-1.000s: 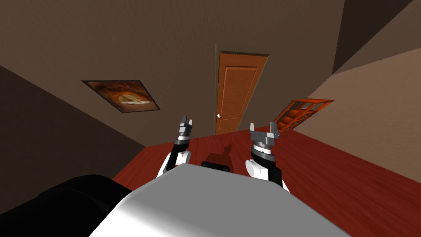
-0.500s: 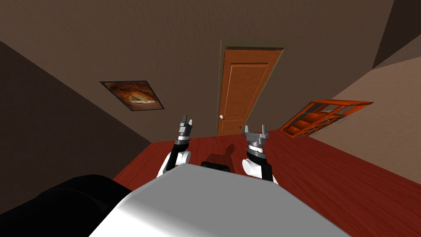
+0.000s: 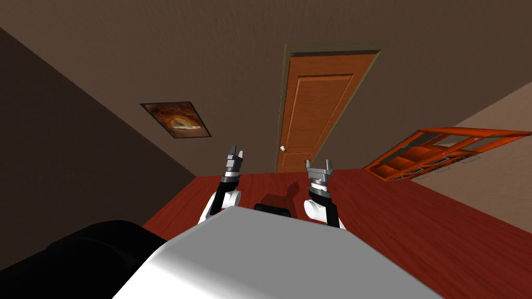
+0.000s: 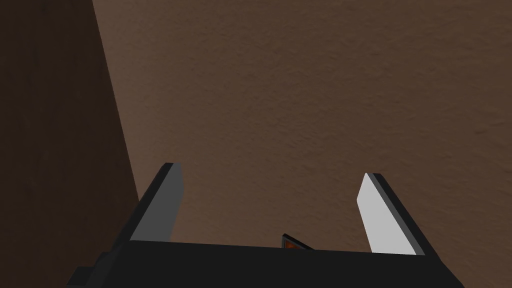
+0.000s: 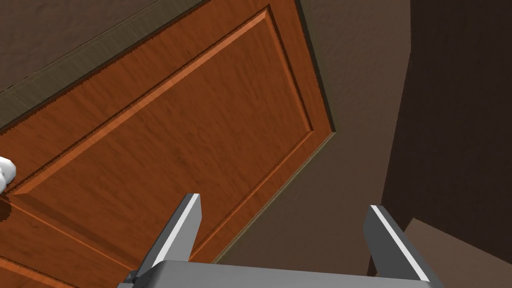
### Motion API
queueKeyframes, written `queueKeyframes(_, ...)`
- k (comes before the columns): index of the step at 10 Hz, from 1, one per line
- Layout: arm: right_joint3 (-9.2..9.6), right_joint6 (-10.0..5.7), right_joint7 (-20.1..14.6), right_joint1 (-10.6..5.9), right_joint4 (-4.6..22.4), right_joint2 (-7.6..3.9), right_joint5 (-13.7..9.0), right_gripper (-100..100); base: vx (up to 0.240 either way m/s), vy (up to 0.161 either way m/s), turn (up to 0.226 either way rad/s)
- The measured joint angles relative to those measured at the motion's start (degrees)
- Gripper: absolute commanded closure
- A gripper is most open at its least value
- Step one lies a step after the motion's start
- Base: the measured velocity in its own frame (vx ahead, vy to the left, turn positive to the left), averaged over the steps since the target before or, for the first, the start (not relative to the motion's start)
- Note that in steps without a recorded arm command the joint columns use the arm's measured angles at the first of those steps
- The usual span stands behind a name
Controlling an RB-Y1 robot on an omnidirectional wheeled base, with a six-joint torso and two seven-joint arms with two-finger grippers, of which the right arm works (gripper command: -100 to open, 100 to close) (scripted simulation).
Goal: Pull the door open
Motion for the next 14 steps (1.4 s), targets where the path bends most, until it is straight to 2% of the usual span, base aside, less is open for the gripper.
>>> queueKeyframes(3, 0.17, -1.17, -3.3, -2.99, 6.4, -0.9, -2.9, -100, 0.083, -0.049, 0.186)
queueKeyframes(6, 1.39, -2.52, -7.2, -4.3, 11.9, -1.66, -6.2, -100, 0.092, -0.047, 0.2)
queueKeyframes(8, 1.56, -2.97, -9.6, -5.38, 14.7, -2.32, -8.1, -100, 0.052, -0.036, 0.098)
queueKeyframes(10, 1.78, -3.36, -11.6, -7.18, 18.4, -2.7, -10.1, -100, 0.063, -0.054, 0.225)
queueKeyframes(14, 2.67, -4.74, -15.9, -8.7, 24.1, -3.73, -13.7, -100, 0.052, -0.037, 0.098)
